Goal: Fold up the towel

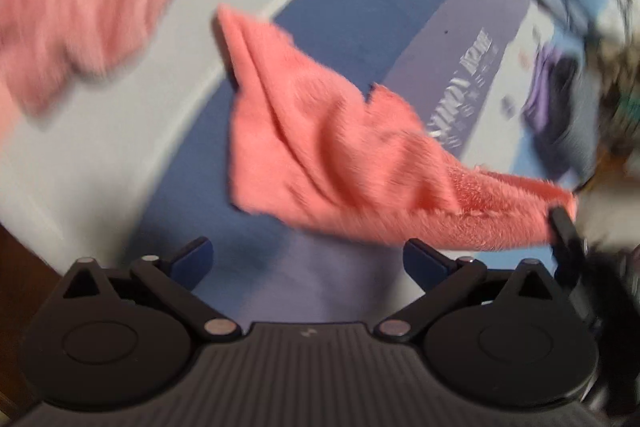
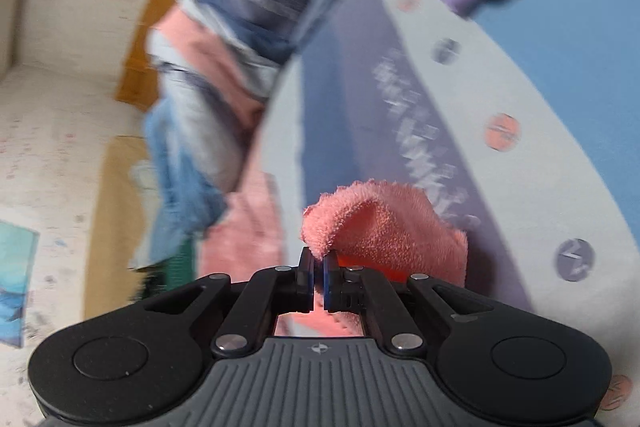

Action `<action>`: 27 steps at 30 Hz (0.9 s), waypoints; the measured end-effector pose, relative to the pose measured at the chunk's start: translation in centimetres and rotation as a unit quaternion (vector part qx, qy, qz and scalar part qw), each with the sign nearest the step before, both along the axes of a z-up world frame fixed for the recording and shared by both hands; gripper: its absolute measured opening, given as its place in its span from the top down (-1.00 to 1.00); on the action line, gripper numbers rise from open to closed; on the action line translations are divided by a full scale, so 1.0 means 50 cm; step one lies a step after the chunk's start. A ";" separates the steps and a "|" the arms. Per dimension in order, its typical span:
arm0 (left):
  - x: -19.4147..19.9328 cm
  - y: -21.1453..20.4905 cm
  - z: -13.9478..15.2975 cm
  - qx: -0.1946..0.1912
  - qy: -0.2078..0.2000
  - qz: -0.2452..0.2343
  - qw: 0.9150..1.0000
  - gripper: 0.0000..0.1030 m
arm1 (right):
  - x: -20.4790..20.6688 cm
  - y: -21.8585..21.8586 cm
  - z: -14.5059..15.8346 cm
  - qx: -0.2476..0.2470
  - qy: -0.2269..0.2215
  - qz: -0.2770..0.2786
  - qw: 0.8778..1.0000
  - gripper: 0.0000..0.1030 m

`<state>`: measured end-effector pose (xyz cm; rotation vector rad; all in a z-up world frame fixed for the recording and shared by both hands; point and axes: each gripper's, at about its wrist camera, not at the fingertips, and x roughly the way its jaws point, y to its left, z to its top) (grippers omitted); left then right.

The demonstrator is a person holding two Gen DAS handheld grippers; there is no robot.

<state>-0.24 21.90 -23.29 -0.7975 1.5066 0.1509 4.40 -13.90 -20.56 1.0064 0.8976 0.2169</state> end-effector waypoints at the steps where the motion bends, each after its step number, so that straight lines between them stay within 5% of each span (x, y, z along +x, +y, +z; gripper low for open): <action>1: -0.006 0.006 -0.012 -0.030 0.010 0.028 0.999 -0.99 | -0.001 0.004 0.015 0.005 -0.009 0.001 1.000 0.92; 5: -0.036 0.028 -0.083 -0.156 0.044 0.152 0.975 -0.99 | -0.003 0.016 0.064 0.017 -0.039 0.007 0.999 0.92; 10: -0.049 0.040 -0.142 -0.193 0.055 0.240 0.950 -0.99 | -0.017 0.026 0.097 0.019 -0.054 0.027 0.998 0.92; 14: -0.072 0.033 -0.205 -0.261 0.082 0.328 0.904 -0.94 | -0.034 0.030 0.103 0.026 -0.055 0.039 0.997 0.92; 17: -0.080 0.023 -0.238 -0.305 0.085 0.370 0.874 -0.56 | -0.046 0.027 0.105 0.024 -0.048 0.040 0.998 0.92; 19: -0.077 0.020 -0.244 -0.317 0.079 0.374 0.868 -0.02 | -0.052 0.022 0.106 0.019 -0.047 0.040 0.998 0.92; 20: -0.073 0.021 -0.241 -0.317 0.078 0.371 0.869 0.49 | -0.055 0.019 0.107 0.016 -0.045 0.041 0.998 0.92; 21: -0.068 0.023 -0.238 -0.315 0.077 0.368 0.871 0.68 | -0.058 0.016 0.108 0.016 -0.044 0.040 0.998 0.92; 24: -0.051 0.039 -0.206 -0.304 0.059 0.365 0.878 0.79 | -0.067 0.003 0.114 0.016 -0.046 0.036 0.998 0.92; 27: 0.006 0.069 -0.131 -0.274 0.014 0.335 0.901 0.83 | -0.068 -0.012 0.127 0.027 -0.058 0.028 0.998 0.92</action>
